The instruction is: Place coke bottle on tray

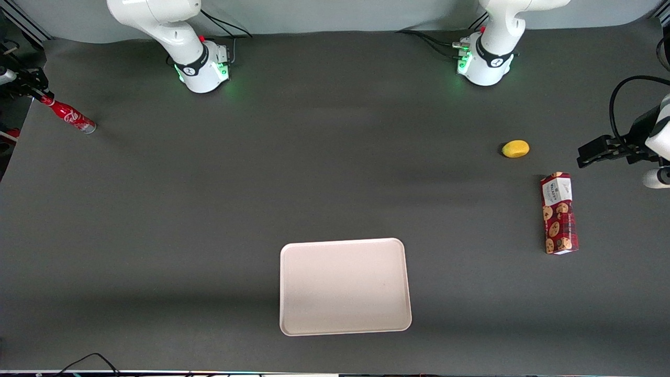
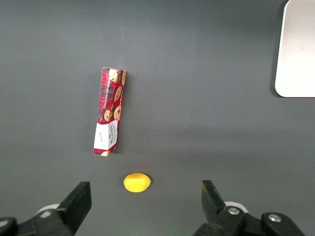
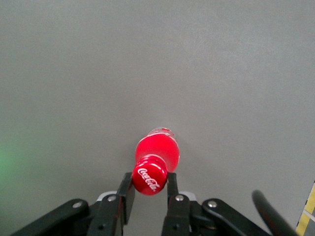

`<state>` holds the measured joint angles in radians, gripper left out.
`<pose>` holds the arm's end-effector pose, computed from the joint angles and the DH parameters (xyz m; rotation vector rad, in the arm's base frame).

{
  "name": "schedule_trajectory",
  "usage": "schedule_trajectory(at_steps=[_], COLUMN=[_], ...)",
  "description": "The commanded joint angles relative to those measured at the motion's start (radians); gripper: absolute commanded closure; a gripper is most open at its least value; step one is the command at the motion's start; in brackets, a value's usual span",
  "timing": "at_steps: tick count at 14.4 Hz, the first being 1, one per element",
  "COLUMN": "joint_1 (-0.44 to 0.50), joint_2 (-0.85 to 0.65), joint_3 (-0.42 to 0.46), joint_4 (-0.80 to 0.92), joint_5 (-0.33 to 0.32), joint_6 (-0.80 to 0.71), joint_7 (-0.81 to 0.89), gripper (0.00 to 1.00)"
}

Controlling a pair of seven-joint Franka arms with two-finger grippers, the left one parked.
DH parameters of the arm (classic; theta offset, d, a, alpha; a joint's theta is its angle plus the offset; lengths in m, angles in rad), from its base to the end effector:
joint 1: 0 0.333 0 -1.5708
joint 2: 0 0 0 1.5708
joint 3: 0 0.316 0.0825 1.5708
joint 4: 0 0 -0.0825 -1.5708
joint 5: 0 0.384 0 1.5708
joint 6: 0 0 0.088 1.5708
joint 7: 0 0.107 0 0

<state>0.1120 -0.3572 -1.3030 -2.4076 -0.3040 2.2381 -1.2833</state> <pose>0.1706 -0.4399 0.3424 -3.0297 -0.4811 -0.1414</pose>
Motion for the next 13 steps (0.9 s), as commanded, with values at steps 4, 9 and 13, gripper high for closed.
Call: schedule_trajectory(at_steps=[4, 9, 13], joint_1=[0.026, 0.018, 0.020], joint_2=[-0.028, -0.042, -0.031], joint_3=[0.036, 0.261, 0.463], joint_4=[0.019, 0.162, 0.322], joint_5=[0.020, 0.022, 0.140], joint_6=[-0.086, -0.296, -0.437], joint_7=[-0.011, 0.113, 0.172], gripper=[0.92, 0.94, 0.94])
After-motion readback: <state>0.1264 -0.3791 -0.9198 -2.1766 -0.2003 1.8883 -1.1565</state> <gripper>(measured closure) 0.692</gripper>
